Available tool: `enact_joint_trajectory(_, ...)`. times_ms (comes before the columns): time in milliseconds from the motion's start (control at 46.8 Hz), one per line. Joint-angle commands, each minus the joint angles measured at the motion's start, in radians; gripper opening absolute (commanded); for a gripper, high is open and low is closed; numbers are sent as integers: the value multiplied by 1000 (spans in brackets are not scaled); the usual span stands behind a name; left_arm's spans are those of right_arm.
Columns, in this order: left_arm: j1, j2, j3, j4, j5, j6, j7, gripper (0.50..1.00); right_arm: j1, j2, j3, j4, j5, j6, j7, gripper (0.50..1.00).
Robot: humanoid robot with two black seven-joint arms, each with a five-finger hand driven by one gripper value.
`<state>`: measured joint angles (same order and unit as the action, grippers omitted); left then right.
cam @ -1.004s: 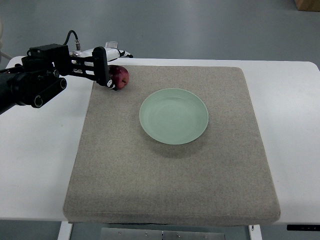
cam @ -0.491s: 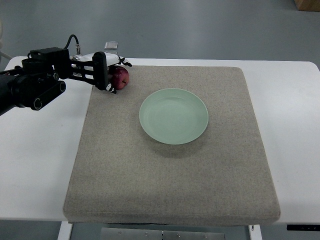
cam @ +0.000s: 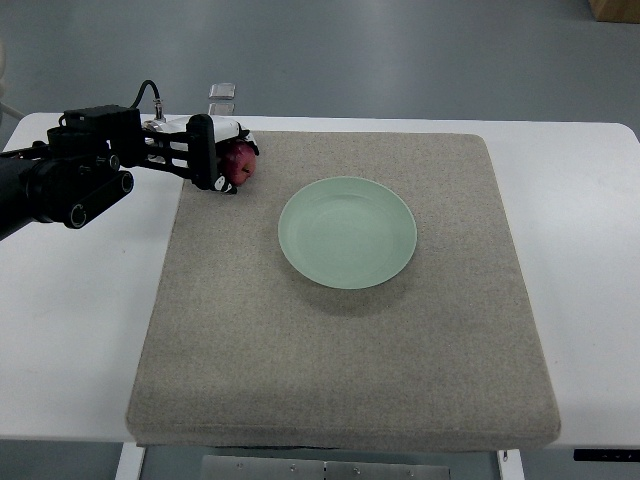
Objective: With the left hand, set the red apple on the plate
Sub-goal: 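Lift the apple with the left hand and carry it over the plate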
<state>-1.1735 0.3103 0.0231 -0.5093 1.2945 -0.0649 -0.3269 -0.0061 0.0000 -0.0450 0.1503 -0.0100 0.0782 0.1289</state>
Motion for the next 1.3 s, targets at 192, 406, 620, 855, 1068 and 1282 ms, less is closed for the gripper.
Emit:
enact_joint_trajectory(192, -9, -3, -14, 0, -1, 5, 0, 636, 0, 0, 1, 0, -1, 0, 0, 964)
enact_joint_trajectory(406, -25, -8, -43, -18, 0, 30, -4, 638, 0, 0, 1, 0, 1, 0, 0, 964)
enact_joint_trajectory(620, -37, 10, -69, -192, 2, 62, -15, 649, 0, 0, -1, 0, 1, 0, 0, 964)
enact_joint_trajectory(855, -35, 21, -94, -322, 6, 66, -20, 656, 0, 0, -1, 0, -1, 0, 0, 964)
enact_joint_trajectory(1068, -20, 23, -80, -406, 15, 60, -23, 677, 0, 0, -1, 0, -1, 0, 0, 964)
enact_joint_trajectory(1282, -12, 21, -63, -445, 19, 54, -31, 698, 0, 0, 1, 0, -1, 0, 0, 964)
